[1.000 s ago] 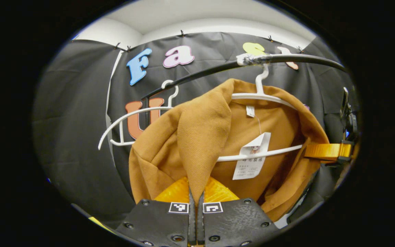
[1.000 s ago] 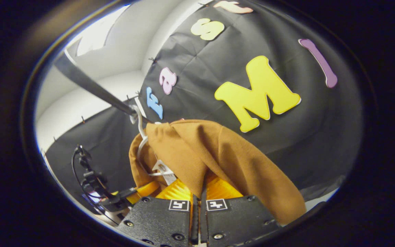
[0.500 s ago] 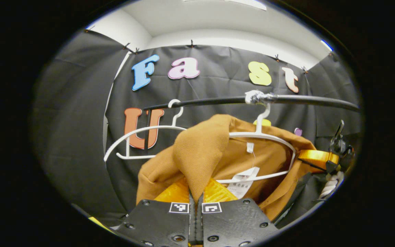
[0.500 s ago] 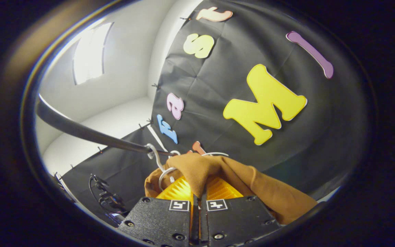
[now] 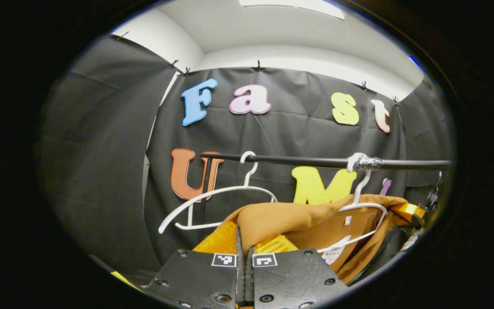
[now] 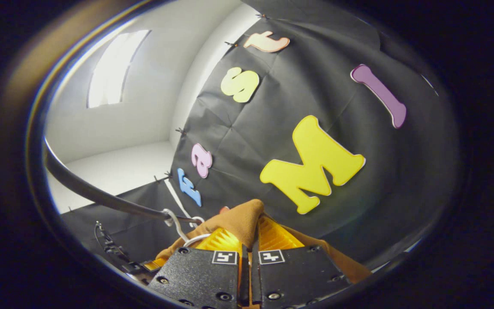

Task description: Grasp the clothes on the hanger with both hands and then place them into the laundry hamper below.

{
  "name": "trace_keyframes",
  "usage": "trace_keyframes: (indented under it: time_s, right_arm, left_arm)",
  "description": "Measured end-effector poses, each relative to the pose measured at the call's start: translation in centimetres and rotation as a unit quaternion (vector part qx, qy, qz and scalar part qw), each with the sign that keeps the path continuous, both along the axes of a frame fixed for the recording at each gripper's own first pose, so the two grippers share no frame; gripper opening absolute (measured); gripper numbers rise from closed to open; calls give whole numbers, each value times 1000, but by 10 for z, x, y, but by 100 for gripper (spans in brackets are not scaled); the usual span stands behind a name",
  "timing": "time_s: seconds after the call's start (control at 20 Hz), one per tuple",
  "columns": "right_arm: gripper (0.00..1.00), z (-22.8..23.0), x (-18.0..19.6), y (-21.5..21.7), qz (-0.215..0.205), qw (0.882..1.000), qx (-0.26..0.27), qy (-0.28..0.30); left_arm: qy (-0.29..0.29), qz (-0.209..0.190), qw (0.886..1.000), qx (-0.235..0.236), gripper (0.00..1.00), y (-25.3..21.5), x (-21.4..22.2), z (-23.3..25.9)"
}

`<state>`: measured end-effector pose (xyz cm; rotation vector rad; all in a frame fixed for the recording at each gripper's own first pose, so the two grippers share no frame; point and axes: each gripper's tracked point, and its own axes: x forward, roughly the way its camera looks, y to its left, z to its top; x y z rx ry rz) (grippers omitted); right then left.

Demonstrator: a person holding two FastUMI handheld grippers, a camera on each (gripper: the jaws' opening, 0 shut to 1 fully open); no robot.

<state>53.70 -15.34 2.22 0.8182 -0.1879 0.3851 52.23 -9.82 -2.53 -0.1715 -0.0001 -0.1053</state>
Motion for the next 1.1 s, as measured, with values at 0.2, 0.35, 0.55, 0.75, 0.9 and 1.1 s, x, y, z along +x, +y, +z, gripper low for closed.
trace_keyframes:
  time_s: [0.2,0.35,0.55,0.75,0.9,1.1]
  right_arm:
    - [5,-11,13,-14,-69,992,-104,21]
    - [5,-12,23,-19,-102,981,-164,29]
    - [5,-19,36,-19,-102,978,-176,48]
    - [5,-25,43,-12,-71,983,-155,63]
    - [5,-21,42,-8,-59,985,-150,60]
    - [5,-9,44,-11,-67,987,-143,41]
  left_arm:
    - [24,-26,999,4,0,5,8,-13]
    - [47,-42,998,-9,0,9,16,-24]
    - [85,-91,992,-32,5,7,28,-37]
    - [95,-109,987,-74,0,15,36,-33]
    - [66,-129,986,-87,0,16,30,-12]
    - [49,-137,988,-54,5,13,31,-1]
